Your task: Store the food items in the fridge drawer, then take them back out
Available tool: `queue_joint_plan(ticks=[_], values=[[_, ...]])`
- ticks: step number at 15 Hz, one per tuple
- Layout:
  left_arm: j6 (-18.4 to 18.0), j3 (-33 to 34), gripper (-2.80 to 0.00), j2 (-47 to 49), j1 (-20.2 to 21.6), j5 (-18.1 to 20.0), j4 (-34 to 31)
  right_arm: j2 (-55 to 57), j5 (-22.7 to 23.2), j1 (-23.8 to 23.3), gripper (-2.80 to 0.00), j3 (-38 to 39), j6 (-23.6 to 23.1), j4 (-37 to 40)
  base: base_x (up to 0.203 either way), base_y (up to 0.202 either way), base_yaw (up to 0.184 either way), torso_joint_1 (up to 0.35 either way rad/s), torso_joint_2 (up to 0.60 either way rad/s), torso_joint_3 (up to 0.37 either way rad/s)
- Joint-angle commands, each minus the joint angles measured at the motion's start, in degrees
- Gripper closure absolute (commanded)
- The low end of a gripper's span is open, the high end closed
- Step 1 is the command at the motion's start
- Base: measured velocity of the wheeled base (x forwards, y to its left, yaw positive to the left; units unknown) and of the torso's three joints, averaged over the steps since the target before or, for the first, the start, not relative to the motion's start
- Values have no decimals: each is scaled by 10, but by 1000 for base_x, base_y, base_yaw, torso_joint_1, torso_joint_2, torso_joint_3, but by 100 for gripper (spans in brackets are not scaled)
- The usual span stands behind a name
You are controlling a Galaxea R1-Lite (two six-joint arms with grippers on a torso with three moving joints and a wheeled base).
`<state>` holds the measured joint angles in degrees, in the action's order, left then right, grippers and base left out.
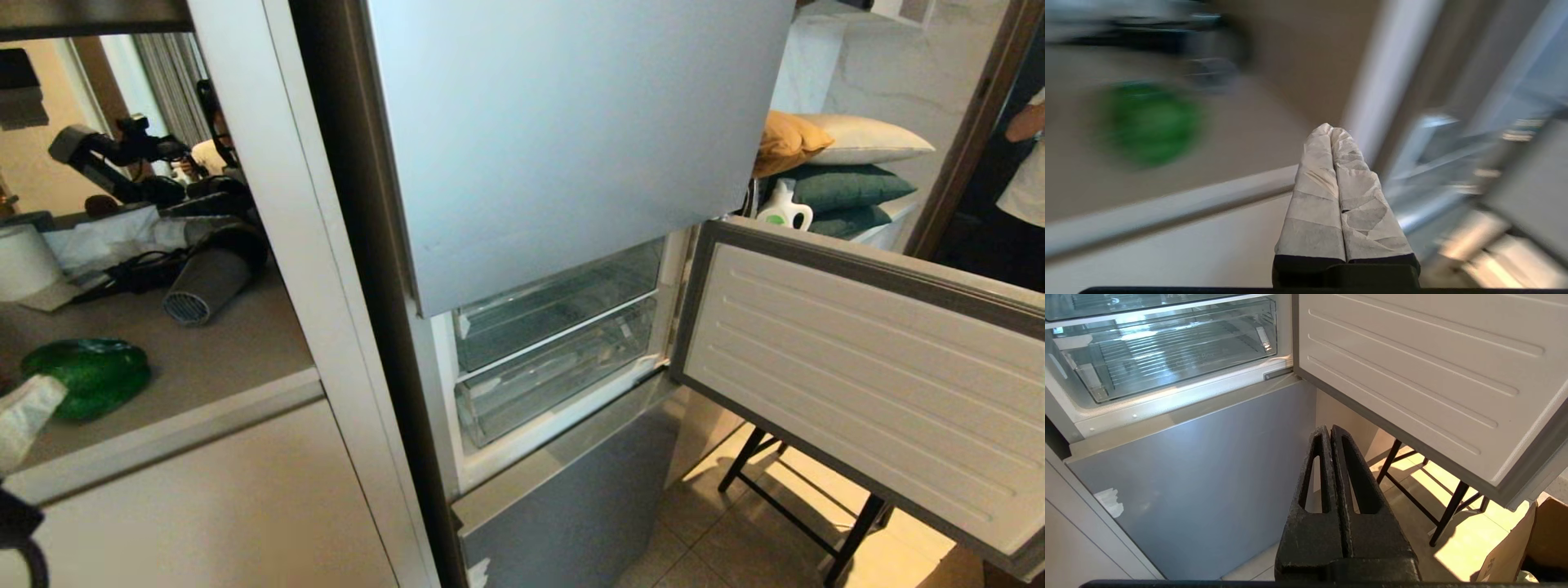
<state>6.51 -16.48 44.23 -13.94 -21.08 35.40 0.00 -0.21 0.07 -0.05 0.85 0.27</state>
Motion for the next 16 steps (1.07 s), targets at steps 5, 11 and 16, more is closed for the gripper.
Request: queue_joint_plan(ticks=[5, 11, 16], values=[[-74, 10, 0, -276, 94, 87, -366, 1, -1, 0, 0, 0, 11, 1, 0, 0, 0, 0, 0, 0], [-146, 138, 0, -282, 97, 172, -381, 1, -1, 0, 0, 0, 11, 1, 0, 0, 0, 0, 0, 0], [-153, 132, 0, -313, 122, 122, -388, 1, -1, 0, 0, 0, 6, 0, 0, 0, 0, 0, 0, 0]])
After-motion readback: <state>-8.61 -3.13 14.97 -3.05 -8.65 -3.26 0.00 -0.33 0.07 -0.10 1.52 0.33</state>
